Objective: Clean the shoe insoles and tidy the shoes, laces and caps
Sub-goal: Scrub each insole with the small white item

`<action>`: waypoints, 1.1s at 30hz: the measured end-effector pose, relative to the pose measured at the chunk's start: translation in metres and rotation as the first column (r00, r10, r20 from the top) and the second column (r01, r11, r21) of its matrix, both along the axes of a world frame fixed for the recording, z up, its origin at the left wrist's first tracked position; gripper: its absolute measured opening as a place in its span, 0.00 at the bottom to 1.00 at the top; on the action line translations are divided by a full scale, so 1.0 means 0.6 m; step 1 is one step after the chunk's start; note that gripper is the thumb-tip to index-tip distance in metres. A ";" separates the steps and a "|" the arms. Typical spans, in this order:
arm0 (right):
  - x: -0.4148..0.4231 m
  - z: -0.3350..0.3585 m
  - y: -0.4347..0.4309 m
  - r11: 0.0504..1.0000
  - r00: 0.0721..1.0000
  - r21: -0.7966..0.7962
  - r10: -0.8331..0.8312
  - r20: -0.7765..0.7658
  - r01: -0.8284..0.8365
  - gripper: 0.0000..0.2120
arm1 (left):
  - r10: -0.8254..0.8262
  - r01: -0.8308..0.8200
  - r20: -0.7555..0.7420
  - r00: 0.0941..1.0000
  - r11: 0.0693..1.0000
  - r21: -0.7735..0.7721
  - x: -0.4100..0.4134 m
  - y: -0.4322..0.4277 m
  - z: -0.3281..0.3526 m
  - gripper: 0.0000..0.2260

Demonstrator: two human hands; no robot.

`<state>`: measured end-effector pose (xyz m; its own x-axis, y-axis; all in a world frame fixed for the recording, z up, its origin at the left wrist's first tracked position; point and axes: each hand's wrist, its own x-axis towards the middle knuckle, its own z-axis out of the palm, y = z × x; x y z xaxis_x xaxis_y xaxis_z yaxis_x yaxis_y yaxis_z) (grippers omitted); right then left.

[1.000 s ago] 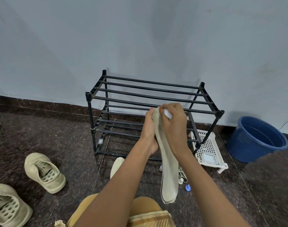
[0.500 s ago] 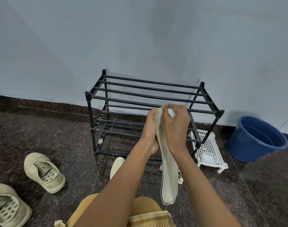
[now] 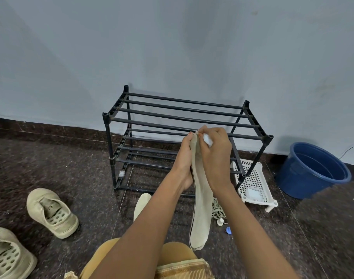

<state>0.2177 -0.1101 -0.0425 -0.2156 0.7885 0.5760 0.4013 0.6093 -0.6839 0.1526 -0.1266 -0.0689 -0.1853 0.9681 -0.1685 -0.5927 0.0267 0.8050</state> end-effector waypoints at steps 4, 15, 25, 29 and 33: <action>-0.004 -0.002 0.002 0.998 0.998 -0.038 -0.043 -0.035 0.042 0.09 | -0.010 0.010 -0.017 1.000 1.000 -0.005 -0.002 0.000 -0.001 0.21; -0.010 0.003 -0.026 0.982 0.982 -0.085 0.176 0.073 -0.169 0.09 | -0.001 -0.011 0.168 0.986 0.998 0.067 -0.015 0.005 0.000 0.26; -0.007 0.017 -0.011 0.996 0.988 0.046 0.063 0.140 -0.070 0.08 | -0.080 0.073 0.121 0.989 0.995 0.063 -0.014 0.004 -0.007 0.20; -0.016 0.014 -0.023 0.998 0.991 0.038 0.038 0.129 -0.044 0.09 | -0.036 0.032 0.099 0.994 0.999 0.040 -0.016 0.008 -0.009 0.21; -0.018 0.018 -0.045 0.988 0.982 -0.096 0.133 0.131 -0.121 0.13 | -0.012 0.002 0.158 0.987 0.998 0.060 -0.019 0.009 -0.009 0.22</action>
<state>0.2068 -0.1373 -0.0318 -0.3889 0.7955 0.4646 0.4183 0.6018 -0.6803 0.1412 -0.1211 -0.0742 -0.1542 0.9785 -0.1369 -0.7127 -0.0142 0.7013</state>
